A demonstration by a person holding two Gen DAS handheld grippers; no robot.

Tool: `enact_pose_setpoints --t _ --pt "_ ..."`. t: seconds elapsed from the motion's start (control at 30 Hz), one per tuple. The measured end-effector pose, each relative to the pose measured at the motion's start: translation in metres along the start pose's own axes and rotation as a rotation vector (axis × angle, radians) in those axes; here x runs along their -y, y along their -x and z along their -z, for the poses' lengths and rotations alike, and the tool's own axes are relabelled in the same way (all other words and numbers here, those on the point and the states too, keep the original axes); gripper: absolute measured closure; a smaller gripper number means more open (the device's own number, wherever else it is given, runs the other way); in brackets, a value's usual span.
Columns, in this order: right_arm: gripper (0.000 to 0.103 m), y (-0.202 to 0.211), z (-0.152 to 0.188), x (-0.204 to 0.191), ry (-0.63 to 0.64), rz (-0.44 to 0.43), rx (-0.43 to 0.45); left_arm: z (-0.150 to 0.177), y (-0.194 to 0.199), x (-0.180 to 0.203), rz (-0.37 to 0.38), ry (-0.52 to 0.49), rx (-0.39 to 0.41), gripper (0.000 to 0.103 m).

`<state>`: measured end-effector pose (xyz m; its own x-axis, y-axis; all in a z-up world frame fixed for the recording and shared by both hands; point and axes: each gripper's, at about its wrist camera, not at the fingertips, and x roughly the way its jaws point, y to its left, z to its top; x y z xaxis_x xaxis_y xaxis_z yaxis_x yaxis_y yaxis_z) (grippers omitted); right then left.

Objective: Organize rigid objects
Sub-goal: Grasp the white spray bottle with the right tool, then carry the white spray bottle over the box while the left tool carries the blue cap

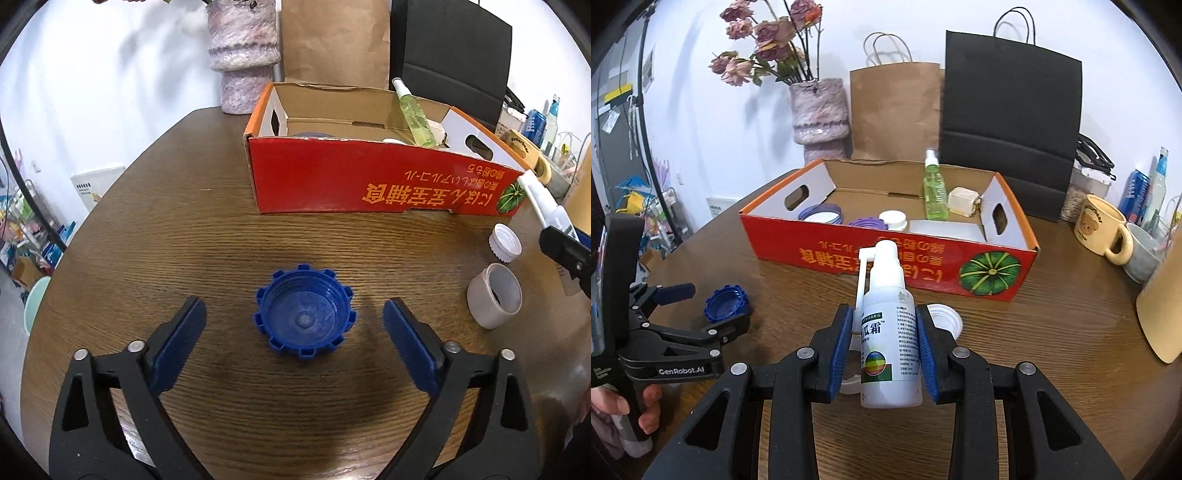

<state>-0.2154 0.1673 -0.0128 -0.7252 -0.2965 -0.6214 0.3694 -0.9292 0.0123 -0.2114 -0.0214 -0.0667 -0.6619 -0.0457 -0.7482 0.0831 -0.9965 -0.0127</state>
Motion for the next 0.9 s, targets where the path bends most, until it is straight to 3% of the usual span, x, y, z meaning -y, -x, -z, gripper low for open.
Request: enact_pose_setpoints --t 0.1,0.23,0.9 --pt "0.066 0.002 0.0 0.003 -0.003 0.003 0.006 -0.001 -0.004 0.001 0.008 0.012 -0.019 0.023" --pt "0.066 0.003 0.0 0.006 -0.005 0.006 0.007 0.0 -0.004 0.002 0.034 0.029 -0.029 0.054" --pt "0.066 0.01 -0.01 0.01 -0.024 0.003 0.047 -0.017 0.038 0.024 0.051 -0.006 0.112 0.054"
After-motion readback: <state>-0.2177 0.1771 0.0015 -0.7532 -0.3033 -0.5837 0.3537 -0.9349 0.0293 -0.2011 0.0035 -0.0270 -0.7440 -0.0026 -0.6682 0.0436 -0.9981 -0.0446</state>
